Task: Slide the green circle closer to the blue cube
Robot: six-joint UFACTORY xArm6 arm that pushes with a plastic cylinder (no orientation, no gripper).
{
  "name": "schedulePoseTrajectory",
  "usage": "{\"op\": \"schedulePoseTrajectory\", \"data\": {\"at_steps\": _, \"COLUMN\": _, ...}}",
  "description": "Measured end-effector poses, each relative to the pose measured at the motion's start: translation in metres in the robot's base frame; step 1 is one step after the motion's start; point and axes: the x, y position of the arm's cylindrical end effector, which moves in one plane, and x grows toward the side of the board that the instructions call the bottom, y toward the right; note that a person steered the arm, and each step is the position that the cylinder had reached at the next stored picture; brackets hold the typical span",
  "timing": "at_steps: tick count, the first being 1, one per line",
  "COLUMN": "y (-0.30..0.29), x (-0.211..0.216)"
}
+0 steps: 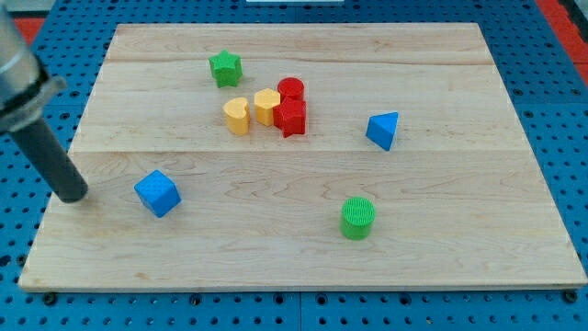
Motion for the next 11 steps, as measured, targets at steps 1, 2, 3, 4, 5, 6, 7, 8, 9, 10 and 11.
{"op": "schedulePoseTrajectory", "data": {"at_steps": 1, "y": 0.092, "x": 0.009}}
{"op": "schedulePoseTrajectory", "data": {"at_steps": 2, "y": 0.188, "x": 0.046}}
{"op": "schedulePoseTrajectory", "data": {"at_steps": 3, "y": 0.149, "x": 0.041}}
{"op": "schedulePoseTrajectory", "data": {"at_steps": 4, "y": 0.195, "x": 0.115}}
{"op": "schedulePoseTrajectory", "data": {"at_steps": 5, "y": 0.23, "x": 0.114}}
{"op": "schedulePoseTrajectory", "data": {"at_steps": 6, "y": 0.35, "x": 0.109}}
{"op": "schedulePoseTrajectory", "data": {"at_steps": 7, "y": 0.355, "x": 0.056}}
{"op": "schedulePoseTrajectory", "data": {"at_steps": 8, "y": 0.338, "x": 0.006}}
{"op": "schedulePoseTrajectory", "data": {"at_steps": 9, "y": 0.302, "x": 0.003}}
{"op": "schedulePoseTrajectory", "data": {"at_steps": 10, "y": 0.292, "x": 0.005}}
{"op": "schedulePoseTrajectory", "data": {"at_steps": 11, "y": 0.287, "x": -0.003}}
